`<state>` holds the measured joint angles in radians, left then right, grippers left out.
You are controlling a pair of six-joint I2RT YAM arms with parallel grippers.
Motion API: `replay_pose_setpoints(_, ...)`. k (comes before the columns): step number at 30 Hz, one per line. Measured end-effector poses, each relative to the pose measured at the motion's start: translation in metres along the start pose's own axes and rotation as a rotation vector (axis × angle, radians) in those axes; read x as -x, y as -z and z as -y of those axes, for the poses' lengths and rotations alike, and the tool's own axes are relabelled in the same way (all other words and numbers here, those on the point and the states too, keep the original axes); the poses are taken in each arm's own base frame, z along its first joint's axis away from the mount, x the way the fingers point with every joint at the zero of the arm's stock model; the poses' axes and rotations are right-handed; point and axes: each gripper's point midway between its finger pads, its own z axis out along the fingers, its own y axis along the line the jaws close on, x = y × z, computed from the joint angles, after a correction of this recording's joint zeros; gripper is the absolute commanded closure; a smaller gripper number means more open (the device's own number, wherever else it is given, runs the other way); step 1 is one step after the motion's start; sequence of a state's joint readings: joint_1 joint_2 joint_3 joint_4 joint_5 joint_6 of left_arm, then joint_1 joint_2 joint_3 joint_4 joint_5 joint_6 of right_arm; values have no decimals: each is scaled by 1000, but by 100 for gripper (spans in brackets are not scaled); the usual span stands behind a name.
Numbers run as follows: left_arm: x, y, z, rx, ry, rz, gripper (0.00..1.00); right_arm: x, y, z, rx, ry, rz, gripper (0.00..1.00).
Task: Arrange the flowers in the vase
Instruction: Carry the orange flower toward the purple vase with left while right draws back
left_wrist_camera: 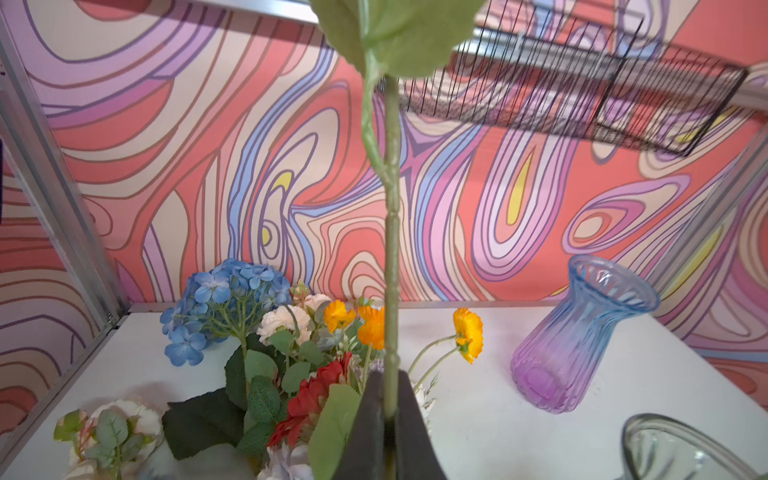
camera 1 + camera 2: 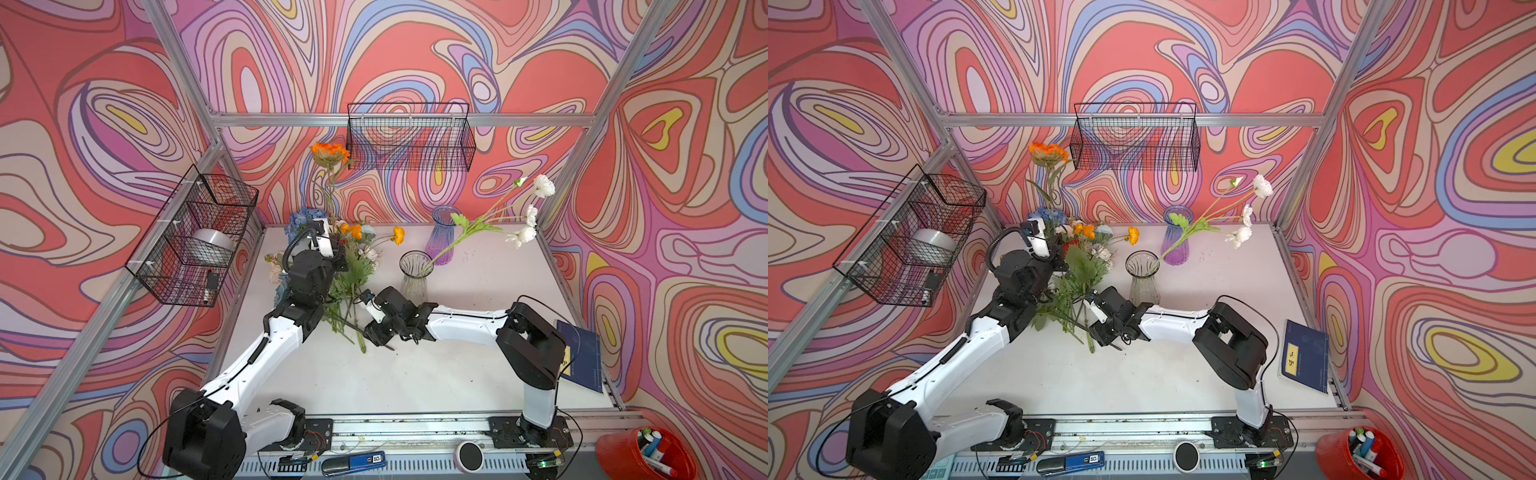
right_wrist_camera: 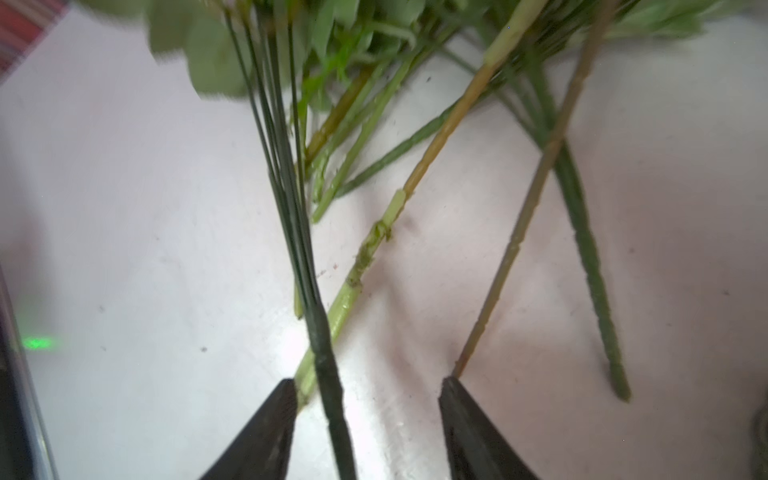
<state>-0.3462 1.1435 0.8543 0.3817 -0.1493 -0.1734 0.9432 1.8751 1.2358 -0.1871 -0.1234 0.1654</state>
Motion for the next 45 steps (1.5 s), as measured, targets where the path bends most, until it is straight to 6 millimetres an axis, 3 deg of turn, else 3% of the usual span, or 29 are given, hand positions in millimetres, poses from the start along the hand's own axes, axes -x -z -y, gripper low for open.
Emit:
replay_pose_setpoints(5, 33, 32, 5, -58, 84, 116, 100, 45, 57, -12, 0, 18, 130, 21)
replay_pose_setpoints(12, 34, 43, 21, -159, 165, 142, 100, 91, 140, -12, -83, 48, 302, 4)
replay_pose_setpoints(18, 37, 38, 71, -323, 176, 140, 100, 103, 205, 13, -207, 12, 410, 2)
replay_pose_setpoints(23, 46, 28, 132, -471, 121, 149, 100, 82, 250, 57, -316, -95, 484, 2)
replay_pose_setpoints(27, 59, 18, 171, -552, 72, 184, 100, 51, 259, 96, -397, -199, 481, 2)
replay_pose_setpoints(31, 75, 5, 200, -607, 36, 235, 100, 16, 245, 116, -434, -261, 423, 2)
replay_pose_setpoints(37, 89, -22, 226, -635, -14, 296, 100, -11, 228, 125, -452, -296, 357, 2)
replay_pose_setpoints(42, 97, -40, 237, -627, -50, 341, 100, -19, 229, 128, -458, -303, 353, 2)
replay_pose_setpoints(45, 92, -47, 242, -610, -77, 362, 100, -20, 234, 127, -457, -302, 375, 2)
